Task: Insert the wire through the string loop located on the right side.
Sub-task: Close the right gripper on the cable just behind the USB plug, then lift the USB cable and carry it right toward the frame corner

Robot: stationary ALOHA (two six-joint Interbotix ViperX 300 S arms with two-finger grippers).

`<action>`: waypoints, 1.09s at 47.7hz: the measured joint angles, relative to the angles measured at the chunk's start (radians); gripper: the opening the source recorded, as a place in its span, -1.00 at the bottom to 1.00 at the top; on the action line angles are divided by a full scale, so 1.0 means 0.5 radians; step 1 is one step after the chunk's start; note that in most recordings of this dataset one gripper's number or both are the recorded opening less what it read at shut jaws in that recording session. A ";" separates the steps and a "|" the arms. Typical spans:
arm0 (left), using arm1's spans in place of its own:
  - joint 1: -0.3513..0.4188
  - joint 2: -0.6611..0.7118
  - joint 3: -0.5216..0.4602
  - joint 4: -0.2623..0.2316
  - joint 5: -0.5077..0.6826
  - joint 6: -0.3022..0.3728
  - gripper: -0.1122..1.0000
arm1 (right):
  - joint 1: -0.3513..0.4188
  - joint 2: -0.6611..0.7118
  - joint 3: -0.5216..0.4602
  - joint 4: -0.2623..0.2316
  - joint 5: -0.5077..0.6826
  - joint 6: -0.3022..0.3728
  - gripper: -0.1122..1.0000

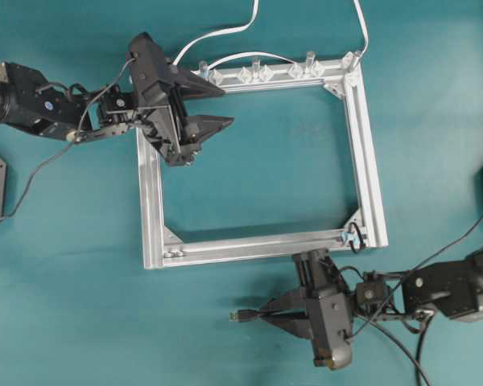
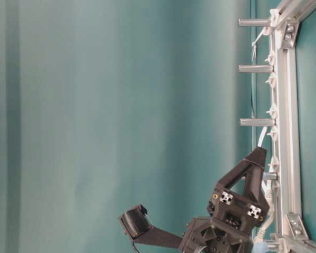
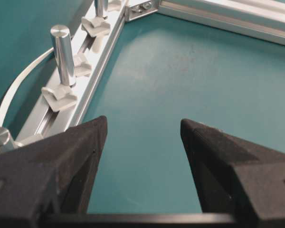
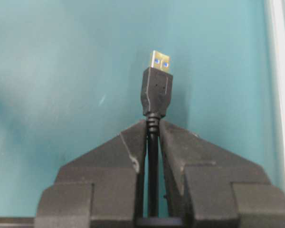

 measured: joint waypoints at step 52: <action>-0.003 -0.003 0.015 0.003 0.000 0.000 0.38 | -0.021 -0.224 0.067 0.003 0.233 -0.147 -0.60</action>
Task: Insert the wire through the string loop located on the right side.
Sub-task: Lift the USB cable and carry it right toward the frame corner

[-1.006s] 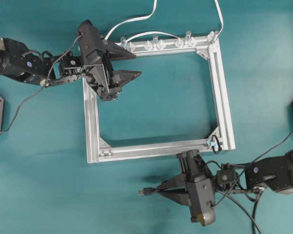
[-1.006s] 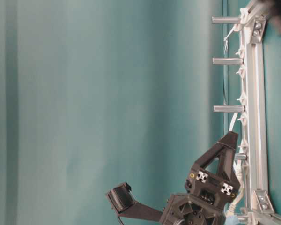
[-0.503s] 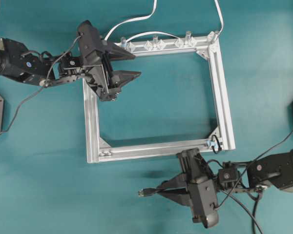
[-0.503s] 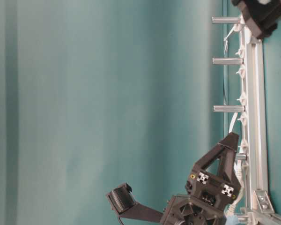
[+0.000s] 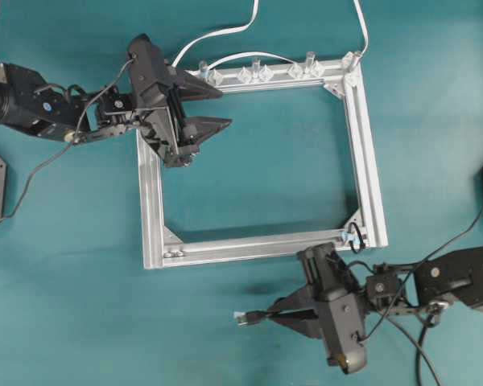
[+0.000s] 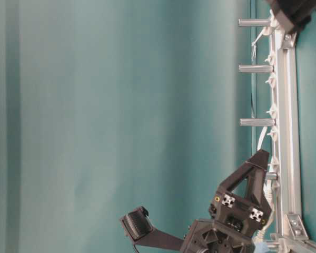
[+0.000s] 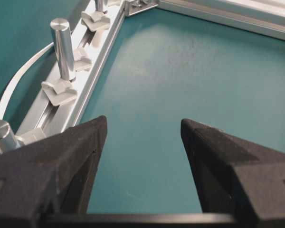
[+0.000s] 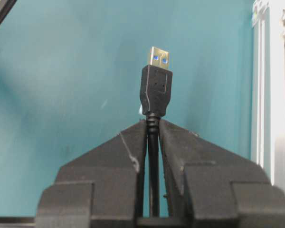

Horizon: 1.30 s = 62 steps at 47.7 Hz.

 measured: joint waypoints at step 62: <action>0.000 0.000 0.009 0.000 0.046 0.000 0.38 | 0.242 -0.896 0.819 0.000 0.313 0.003 -0.60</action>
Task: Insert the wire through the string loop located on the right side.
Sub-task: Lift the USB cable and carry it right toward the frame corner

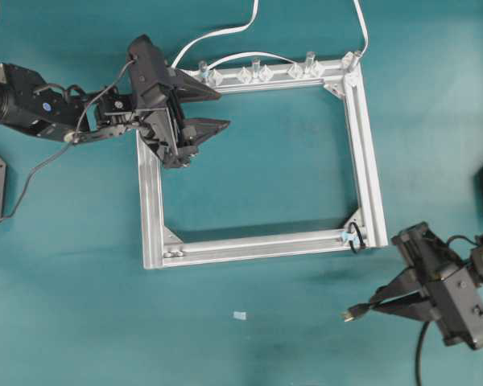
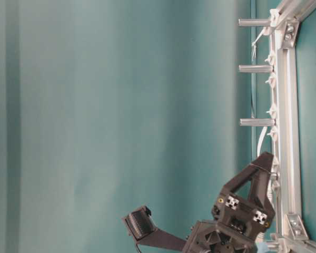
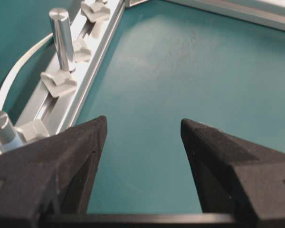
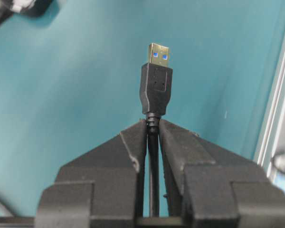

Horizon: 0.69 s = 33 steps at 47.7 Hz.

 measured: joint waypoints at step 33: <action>0.000 -0.006 0.015 0.000 0.074 0.000 0.38 | 0.015 -0.491 0.362 -0.003 0.110 0.000 -0.60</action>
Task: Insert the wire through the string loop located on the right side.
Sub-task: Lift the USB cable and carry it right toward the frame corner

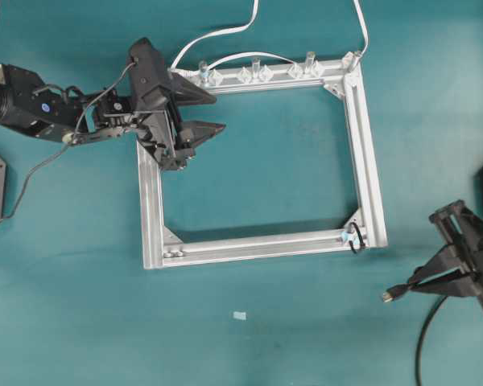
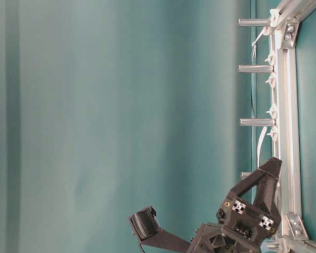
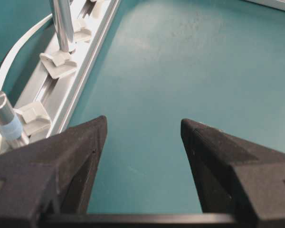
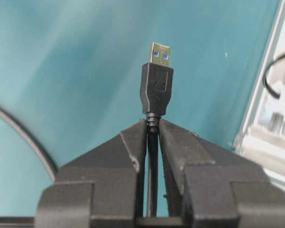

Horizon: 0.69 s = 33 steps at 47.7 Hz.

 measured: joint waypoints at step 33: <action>0.000 -0.009 0.000 0.000 0.003 -0.003 0.38 | -0.055 -0.110 0.110 -0.006 0.015 0.000 -0.60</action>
